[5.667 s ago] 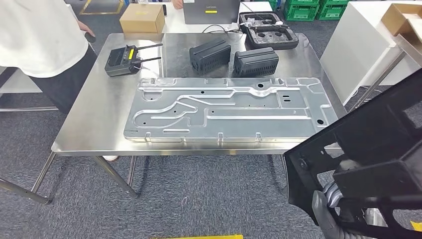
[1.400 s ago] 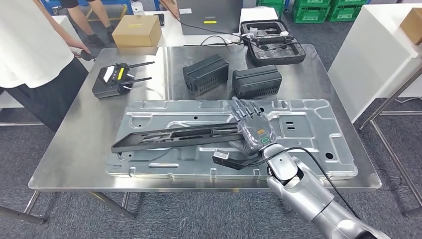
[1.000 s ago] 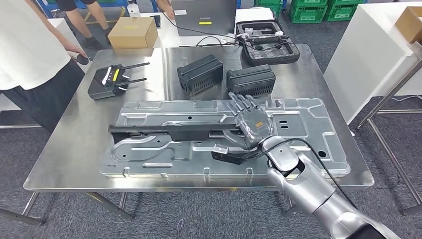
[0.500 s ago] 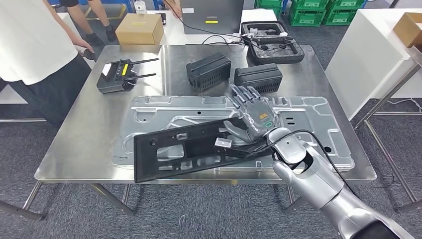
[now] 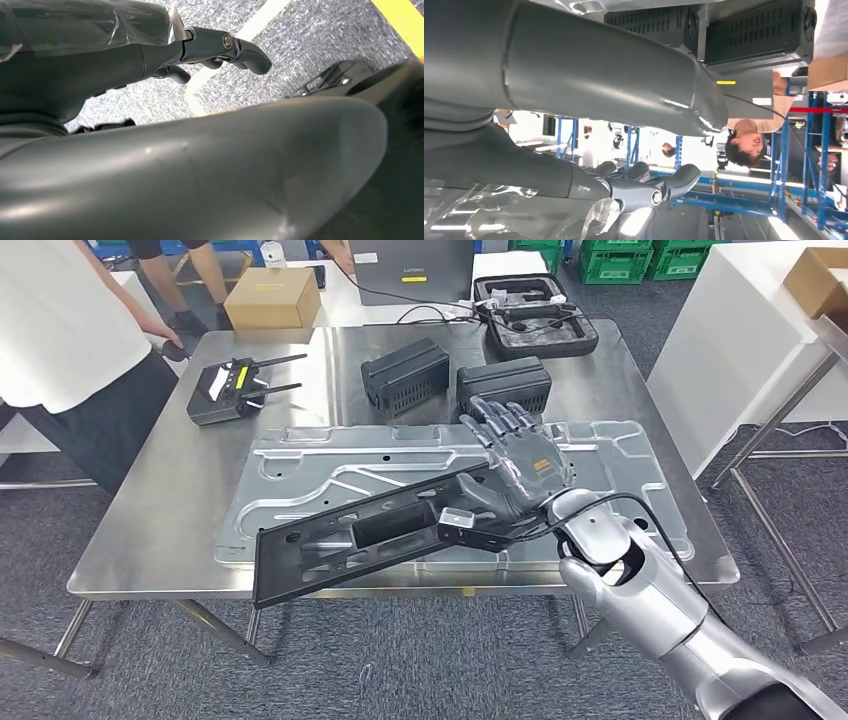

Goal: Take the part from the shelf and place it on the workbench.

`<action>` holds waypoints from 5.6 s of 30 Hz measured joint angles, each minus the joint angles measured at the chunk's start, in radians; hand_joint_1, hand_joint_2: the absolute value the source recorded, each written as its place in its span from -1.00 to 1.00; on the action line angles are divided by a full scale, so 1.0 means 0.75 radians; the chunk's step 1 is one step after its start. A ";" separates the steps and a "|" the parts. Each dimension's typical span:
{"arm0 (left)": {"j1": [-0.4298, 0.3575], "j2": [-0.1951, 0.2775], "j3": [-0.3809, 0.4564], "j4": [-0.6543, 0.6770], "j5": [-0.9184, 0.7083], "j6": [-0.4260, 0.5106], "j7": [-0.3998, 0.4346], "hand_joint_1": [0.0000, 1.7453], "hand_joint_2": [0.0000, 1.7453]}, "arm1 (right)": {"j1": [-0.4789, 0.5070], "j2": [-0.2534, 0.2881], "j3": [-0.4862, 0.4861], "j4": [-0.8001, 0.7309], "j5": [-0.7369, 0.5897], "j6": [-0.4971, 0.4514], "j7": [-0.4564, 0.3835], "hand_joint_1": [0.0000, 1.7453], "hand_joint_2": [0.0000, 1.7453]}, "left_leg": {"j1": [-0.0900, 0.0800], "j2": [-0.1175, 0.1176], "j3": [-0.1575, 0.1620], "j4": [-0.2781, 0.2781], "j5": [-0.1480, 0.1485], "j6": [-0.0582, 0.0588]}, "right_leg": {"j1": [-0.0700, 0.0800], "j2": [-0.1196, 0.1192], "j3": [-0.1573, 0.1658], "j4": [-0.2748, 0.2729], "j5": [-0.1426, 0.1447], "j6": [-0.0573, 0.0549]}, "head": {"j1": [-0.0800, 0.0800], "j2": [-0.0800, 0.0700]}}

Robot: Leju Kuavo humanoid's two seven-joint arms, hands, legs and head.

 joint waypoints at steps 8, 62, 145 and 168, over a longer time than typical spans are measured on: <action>0.009 0.004 0.004 0.000 0.007 0.005 -0.004 -1.00 -1.00 | 0.011 -0.087 -0.001 -0.052 -0.016 0.015 0.023 -1.00 -1.00 | -0.006 0.000 0.067 -0.179 0.069 0.060 | -0.002 0.002 -0.063 0.103 -0.060 0.050 | 0.001 0.000; 0.072 0.016 0.074 0.001 0.088 0.034 0.001 -1.00 -1.00 | 1.422 -0.701 -1.106 -0.419 -0.409 -0.374 0.142 -1.00 -1.00 | -0.003 -0.001 0.103 -0.081 -0.030 0.027 | -0.008 -0.014 0.024 -0.017 0.001 0.030 | 0.000 0.000; 0.077 0.045 0.234 0.002 0.262 0.097 -0.021 -1.00 -1.00 | 1.374 0.284 -0.635 1.509 -1.515 -0.465 -0.171 -1.00 -1.00 | -0.016 0.015 0.081 -0.137 0.015 0.023 | 0.010 -0.007 0.111 -0.062 -0.034 0.002 | 0.004 0.000; 0.080 0.009 0.235 0.002 0.211 0.110 0.043 -1.00 -1.00 | 1.361 0.267 -0.629 1.571 -1.599 -0.363 -0.163 -1.00 -1.00 | -0.018 0.015 0.105 -0.204 0.062 0.075 | 0.009 -0.003 0.033 0.152 -0.121 0.042 | 0.008 0.000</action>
